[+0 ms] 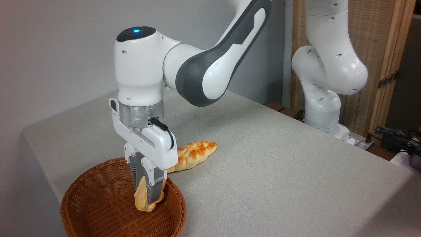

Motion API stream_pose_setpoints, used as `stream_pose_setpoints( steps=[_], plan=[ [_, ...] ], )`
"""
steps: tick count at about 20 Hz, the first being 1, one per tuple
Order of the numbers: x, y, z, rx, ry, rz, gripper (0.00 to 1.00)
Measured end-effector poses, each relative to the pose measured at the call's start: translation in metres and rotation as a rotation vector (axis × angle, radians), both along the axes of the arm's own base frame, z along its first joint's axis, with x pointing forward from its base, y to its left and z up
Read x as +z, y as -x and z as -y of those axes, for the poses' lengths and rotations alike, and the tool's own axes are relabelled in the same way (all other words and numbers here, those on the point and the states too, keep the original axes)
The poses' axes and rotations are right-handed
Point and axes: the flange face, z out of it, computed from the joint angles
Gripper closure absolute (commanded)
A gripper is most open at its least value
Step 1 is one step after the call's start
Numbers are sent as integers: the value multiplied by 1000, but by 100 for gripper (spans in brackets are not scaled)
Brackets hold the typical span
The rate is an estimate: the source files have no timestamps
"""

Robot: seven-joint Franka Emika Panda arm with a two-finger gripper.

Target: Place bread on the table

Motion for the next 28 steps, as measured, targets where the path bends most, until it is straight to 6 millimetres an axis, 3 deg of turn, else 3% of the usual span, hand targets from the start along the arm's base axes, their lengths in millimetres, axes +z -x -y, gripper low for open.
stream_pose_setpoints(
  steps=[4, 10, 14, 16, 18, 19, 23, 28],
  plan=[
    [32, 4, -1, 0, 8, 47, 57],
    [69, 36, -4, -3, 22, 23, 54],
    [61, 71, -7, -20, 27, -39, 52],
    [55, 85, -8, -40, 27, -72, 42],
    [48, 95, -9, -58, 26, -98, 6],
    [44, 98, -10, -63, 26, -107, 0],
    [24, 102, -11, -64, 24, -147, 0],
    [15, 101, -10, -65, 22, -165, 0]
  ],
)
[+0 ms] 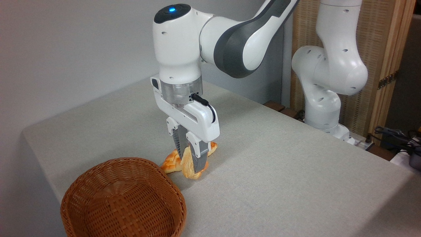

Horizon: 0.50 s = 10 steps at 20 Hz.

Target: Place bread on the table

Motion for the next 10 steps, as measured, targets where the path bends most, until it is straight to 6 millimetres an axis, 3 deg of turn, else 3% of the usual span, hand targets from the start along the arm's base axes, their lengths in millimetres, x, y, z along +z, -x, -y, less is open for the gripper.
stream_pose_setpoints(
  steps=[10],
  plan=[
    [3, -2, 1, -2, 0, 10, 0]
  ],
)
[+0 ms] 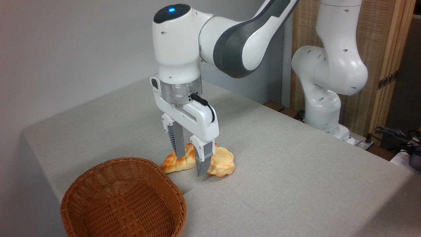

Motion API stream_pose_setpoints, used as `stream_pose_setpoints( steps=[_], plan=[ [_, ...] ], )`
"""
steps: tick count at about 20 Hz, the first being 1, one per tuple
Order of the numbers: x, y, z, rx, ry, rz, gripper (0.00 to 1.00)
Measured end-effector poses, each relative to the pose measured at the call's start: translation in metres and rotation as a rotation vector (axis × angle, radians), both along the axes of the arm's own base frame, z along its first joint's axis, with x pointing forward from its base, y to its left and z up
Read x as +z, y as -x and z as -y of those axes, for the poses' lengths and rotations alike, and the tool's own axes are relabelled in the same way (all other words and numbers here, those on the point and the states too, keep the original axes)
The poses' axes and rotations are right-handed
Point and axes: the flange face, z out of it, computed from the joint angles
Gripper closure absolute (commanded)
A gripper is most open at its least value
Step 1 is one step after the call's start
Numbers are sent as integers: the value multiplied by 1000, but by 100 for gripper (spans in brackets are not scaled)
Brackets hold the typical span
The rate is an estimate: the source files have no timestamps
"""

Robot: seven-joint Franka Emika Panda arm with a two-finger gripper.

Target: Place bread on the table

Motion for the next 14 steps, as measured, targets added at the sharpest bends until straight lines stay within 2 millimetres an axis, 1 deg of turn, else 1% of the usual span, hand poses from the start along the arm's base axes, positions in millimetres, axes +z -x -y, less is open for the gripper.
stream_pose_setpoints(
  steps=[2, 4, 7, 9, 10, 12, 14],
  plan=[
    [16, -6, 3, 2, 13, 36, 0],
    [42, -13, 10, 12, 31, 81, 0],
    [78, -13, 40, 25, 36, 76, 0],
    [98, -12, 53, 29, 39, 77, 0],
    [107, -12, 55, 28, 39, 75, 0],
    [121, -9, 53, 24, 27, 54, 0],
    [125, -8, 47, 24, 2, 39, 0]
  ],
)
